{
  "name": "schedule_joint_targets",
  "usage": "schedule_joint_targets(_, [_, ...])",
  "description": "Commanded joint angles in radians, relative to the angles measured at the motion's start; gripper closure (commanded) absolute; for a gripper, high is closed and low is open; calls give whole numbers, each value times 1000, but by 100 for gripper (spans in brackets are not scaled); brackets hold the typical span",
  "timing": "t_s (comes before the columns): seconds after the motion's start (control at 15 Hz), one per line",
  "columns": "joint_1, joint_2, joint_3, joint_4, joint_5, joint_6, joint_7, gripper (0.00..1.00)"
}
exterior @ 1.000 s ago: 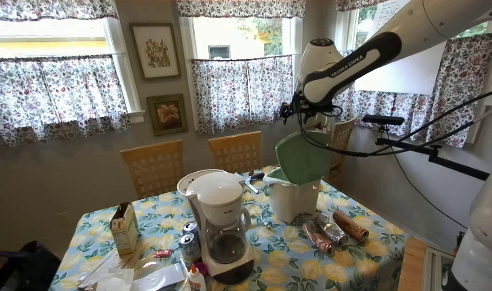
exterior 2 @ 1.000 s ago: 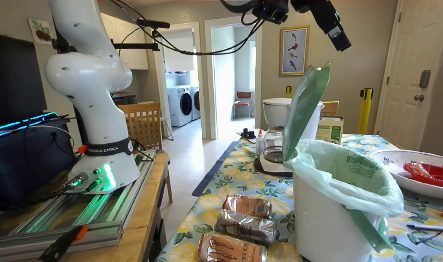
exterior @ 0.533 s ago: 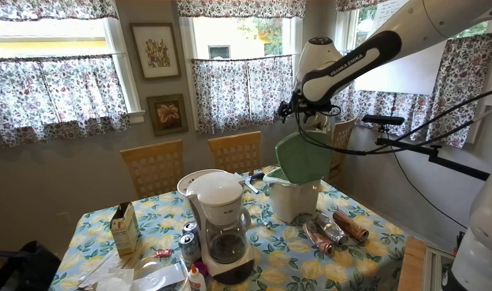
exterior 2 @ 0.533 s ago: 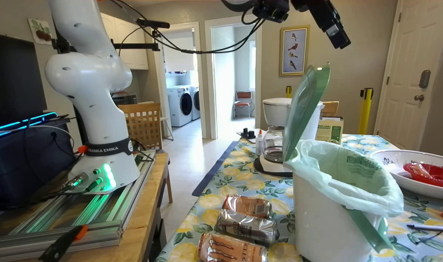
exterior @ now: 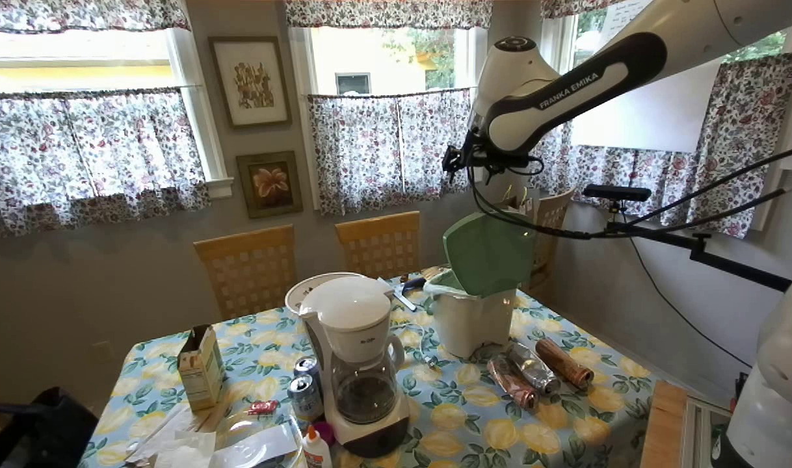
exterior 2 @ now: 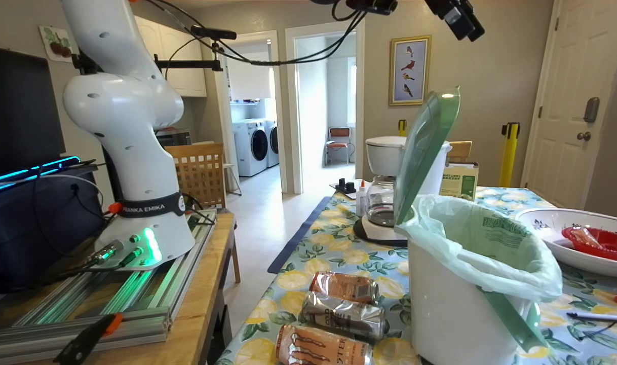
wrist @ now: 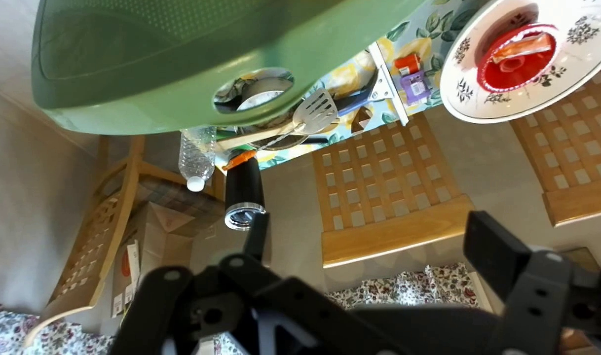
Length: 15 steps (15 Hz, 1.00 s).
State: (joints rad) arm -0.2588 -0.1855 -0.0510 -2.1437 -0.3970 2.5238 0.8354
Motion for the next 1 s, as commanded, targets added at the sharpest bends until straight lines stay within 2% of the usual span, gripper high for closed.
schedule_joint_targets(0.0, [18, -70, 22, -36, 0, -68, 37, 0])
schedule_joint_targets(0.27, [72, -122, 13, -87, 147, -160, -72, 0])
schedule_joint_targets(0.73, [78, -154, 2, -184, 202, -252, -121, 0])
schedule_joint_targets(0.93, [95, -154, -24, -237, 290, -259, -226, 0])
